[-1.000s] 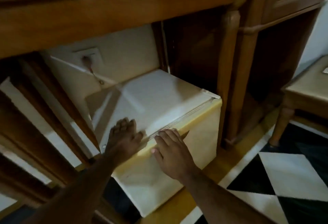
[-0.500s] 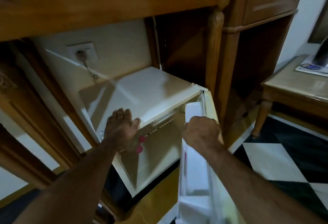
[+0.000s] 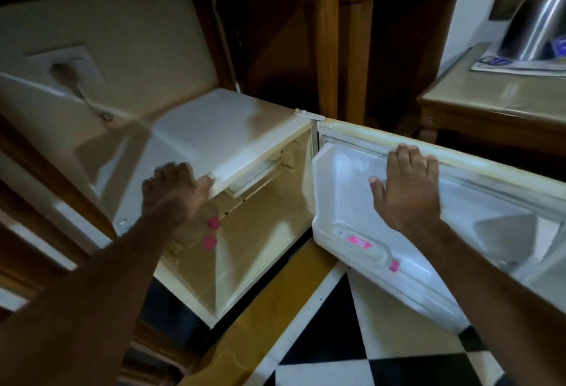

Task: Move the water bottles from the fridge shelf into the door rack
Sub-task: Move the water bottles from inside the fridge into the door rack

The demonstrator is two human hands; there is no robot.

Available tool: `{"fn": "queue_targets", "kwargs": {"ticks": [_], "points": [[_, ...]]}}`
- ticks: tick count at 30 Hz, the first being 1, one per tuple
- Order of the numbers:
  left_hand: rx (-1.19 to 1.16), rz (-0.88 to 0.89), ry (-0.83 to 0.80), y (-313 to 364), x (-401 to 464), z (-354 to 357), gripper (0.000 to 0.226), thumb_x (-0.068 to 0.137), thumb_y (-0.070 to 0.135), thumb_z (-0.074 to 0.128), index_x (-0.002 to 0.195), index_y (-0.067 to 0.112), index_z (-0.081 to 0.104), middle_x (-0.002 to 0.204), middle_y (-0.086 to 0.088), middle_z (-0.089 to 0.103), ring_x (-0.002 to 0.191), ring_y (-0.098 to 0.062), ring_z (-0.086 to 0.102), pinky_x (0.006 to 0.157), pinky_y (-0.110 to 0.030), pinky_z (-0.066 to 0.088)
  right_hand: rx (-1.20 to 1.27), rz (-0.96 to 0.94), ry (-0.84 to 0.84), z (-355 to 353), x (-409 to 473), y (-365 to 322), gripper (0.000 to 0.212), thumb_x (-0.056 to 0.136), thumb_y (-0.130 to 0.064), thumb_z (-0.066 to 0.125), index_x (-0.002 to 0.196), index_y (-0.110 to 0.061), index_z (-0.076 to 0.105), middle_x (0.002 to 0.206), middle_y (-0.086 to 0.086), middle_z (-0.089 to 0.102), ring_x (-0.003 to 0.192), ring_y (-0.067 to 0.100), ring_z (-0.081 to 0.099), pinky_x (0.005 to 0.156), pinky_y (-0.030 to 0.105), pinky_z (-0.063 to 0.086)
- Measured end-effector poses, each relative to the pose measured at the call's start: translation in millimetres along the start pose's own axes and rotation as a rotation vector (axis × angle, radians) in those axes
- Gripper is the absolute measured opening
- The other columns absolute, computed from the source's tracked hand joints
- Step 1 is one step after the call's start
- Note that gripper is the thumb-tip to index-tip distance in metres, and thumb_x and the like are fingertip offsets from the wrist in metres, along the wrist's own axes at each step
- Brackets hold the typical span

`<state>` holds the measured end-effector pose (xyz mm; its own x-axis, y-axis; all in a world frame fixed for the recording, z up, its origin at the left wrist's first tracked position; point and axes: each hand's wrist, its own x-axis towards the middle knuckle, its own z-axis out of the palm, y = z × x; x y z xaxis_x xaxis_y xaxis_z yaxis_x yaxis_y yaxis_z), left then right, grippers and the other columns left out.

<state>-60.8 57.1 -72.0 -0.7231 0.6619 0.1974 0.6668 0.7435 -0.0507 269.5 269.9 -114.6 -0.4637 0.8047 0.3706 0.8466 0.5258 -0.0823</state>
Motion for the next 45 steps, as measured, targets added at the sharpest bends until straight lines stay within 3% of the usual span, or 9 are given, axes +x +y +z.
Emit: {"fn": "queue_targets", "kwargs": {"ticks": [6, 10, 15, 22, 27, 32, 35, 40, 45], "points": [[-0.090, 0.017, 0.043, -4, 3, 4, 0.074, 0.088, 0.072, 0.023, 0.116, 0.008, 0.049, 0.124, -0.022, 0.054, 0.120, -0.039, 0.052, 0.092, -0.051, 0.042, 0.128, -0.171, 0.202, 66, -63, 3, 0.040, 0.096, -0.029, 0.046, 0.117, 0.001, 0.062, 0.118, 0.026, 0.062, 0.123, 0.050, 0.051, 0.107, 0.055, 0.035], [-0.095, -0.007, 0.024, -2, 4, 5, 0.075, 0.088, 0.071, 0.022, 0.121, 0.008, 0.048, 0.129, -0.022, 0.053, 0.124, -0.040, 0.050, 0.095, -0.053, 0.040, -0.065, -0.152, 0.072, 109, -56, 10, 0.032, 0.082, -0.013, 0.059, 0.109, 0.000, 0.069, 0.134, 0.031, 0.058, 0.133, 0.057, 0.038, 0.093, 0.055, 0.045], [-0.092, -0.013, -0.008, 0, 4, 0, 0.075, 0.085, 0.071, 0.020, 0.118, 0.008, 0.045, 0.129, -0.024, 0.052, 0.125, -0.043, 0.049, 0.094, -0.055, 0.042, -0.058, -0.468, 0.007, 167, -84, 10, 0.054, 0.089, -0.011, 0.032, 0.139, 0.007, 0.044, 0.151, 0.036, 0.033, 0.146, 0.051, 0.018, 0.116, 0.066, 0.015], [-0.075, -0.008, -0.027, 2, 3, -2, 0.078, 0.079, 0.074, 0.013, 0.112, 0.011, 0.044, 0.120, -0.021, 0.053, 0.118, -0.041, 0.051, 0.094, -0.056, 0.043, 0.531, 0.782, -0.749, 163, -22, 38, 0.062, 0.089, -0.051, 0.060, 0.128, -0.003, 0.057, 0.131, 0.022, 0.059, 0.116, 0.040, 0.057, 0.102, 0.049, 0.048], [-0.060, -0.016, -0.033, 3, 4, -1, 0.084, 0.080, 0.074, 0.012, 0.121, 0.009, 0.045, 0.128, -0.022, 0.052, 0.123, -0.041, 0.049, 0.096, -0.055, 0.041, 0.757, 0.992, -0.468, 159, 5, 26, 0.068, 0.070, -0.023, 0.088, 0.121, 0.005, 0.055, 0.126, 0.027, 0.054, 0.105, 0.037, 0.059, 0.090, 0.039, 0.052], [-0.041, -0.018, -0.027, 1, 5, 1, 0.087, 0.083, 0.073, 0.011, 0.132, 0.009, 0.041, 0.137, -0.022, 0.049, 0.128, -0.040, 0.046, 0.100, -0.056, 0.039, 0.783, 0.565, 0.058, 154, 8, -25, 0.066, 0.068, 0.010, 0.074, 0.127, -0.005, 0.049, 0.137, 0.019, 0.038, 0.117, 0.038, 0.051, 0.098, 0.040, 0.050], [-0.049, -0.020, -0.034, 2, 4, 1, 0.093, 0.080, 0.074, 0.007, 0.139, 0.009, 0.038, 0.142, -0.021, 0.046, 0.132, -0.039, 0.043, 0.104, -0.056, 0.037, 0.696, 0.159, 0.078, 152, 11, -55, 0.069, 0.068, 0.013, 0.072, 0.129, -0.008, 0.048, 0.137, 0.013, 0.039, 0.121, 0.031, 0.051, 0.098, 0.040, 0.053], [-0.075, -0.044, -0.050, 5, 3, -2, 0.102, 0.074, 0.074, 0.004, 0.145, 0.009, 0.036, 0.150, -0.019, 0.041, 0.139, -0.037, 0.037, 0.110, -0.055, 0.032, 0.505, 0.023, -0.023, 154, 15, -68, 0.083, 0.068, 0.004, 0.080, 0.140, -0.006, 0.039, 0.141, 0.021, 0.037, 0.130, 0.038, 0.043, 0.103, 0.046, 0.050], [-0.075, -0.036, -0.036, 3, 5, 1, 0.096, 0.076, 0.073, 0.006, 0.142, 0.010, 0.037, 0.148, -0.019, 0.043, 0.138, -0.037, 0.039, 0.108, -0.057, 0.033, 0.617, -0.088, 0.299, 131, 0, -134, 0.066, 0.079, -0.032, 0.071, 0.134, -0.009, 0.044, 0.132, 0.019, 0.046, 0.121, 0.034, 0.046, 0.100, 0.043, 0.042]]}}
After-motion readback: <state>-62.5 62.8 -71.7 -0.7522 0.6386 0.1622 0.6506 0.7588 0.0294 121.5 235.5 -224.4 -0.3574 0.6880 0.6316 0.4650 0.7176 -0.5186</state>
